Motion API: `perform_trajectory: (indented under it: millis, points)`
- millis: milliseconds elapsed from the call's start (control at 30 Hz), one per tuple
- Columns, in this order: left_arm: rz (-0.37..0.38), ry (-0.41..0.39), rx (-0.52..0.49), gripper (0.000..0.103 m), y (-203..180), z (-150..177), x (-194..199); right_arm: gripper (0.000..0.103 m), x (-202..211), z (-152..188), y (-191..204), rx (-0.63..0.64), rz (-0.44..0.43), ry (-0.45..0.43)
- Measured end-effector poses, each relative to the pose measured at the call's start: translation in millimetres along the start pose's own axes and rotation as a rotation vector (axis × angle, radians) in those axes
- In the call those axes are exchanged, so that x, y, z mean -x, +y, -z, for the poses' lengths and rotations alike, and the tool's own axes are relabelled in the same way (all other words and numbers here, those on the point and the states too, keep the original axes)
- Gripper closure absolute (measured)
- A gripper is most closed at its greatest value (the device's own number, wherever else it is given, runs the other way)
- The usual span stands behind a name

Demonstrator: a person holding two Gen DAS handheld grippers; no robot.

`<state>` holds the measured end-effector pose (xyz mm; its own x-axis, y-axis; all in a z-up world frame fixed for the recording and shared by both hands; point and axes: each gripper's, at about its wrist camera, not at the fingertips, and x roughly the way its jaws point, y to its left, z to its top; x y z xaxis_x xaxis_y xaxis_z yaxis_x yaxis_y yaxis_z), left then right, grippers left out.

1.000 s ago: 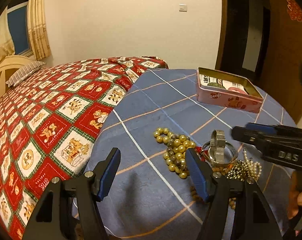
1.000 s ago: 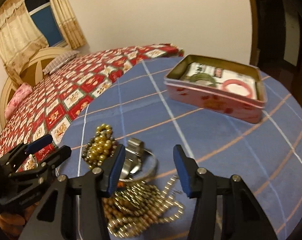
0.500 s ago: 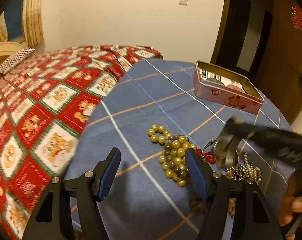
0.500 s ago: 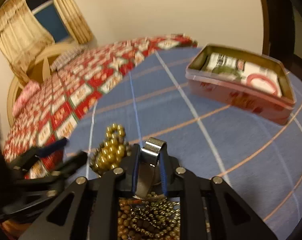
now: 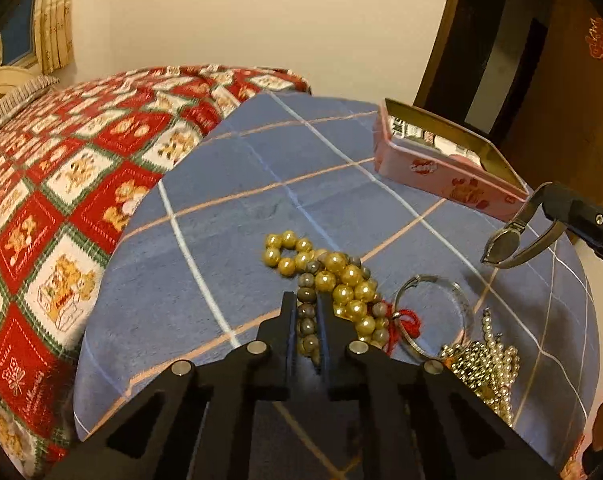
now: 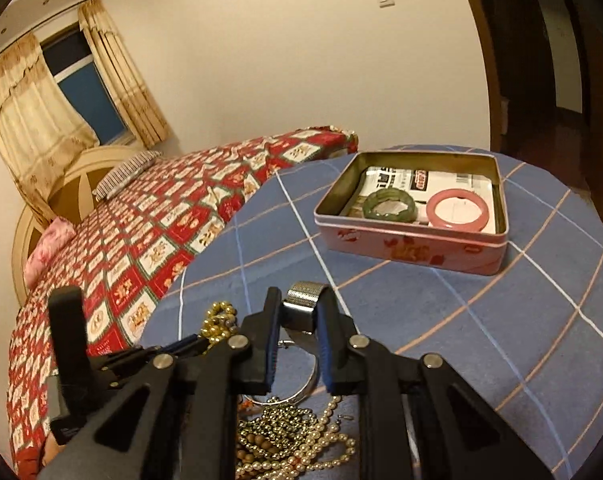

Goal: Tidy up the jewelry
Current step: 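Grasp the dark bead bracelet with the left tool while the right tool grasps the silver bangle, then carry the bracelet and silver bangle into the tin and open both tools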

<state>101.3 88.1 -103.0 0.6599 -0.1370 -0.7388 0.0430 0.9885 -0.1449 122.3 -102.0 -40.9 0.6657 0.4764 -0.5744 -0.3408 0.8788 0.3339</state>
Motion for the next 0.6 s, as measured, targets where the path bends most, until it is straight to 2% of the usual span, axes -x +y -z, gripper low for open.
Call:
perform_trajectory:
  millis: [267, 433, 600]
  points:
    - [0.03, -0.181, -0.05, 0.094, -14, -19, 49, 0.083, 21, -6, -10, -0.021, 0.03, -0.056]
    - [0.074, -0.248, -0.045, 0.094, -22, -31, 72, 0.083, 29, -10, -14, -0.042, 0.027, -0.088]
    - [0.108, -0.277, -0.067, 0.094, -39, -39, 81, 0.083, 42, -15, -18, -0.042, 0.035, -0.121]
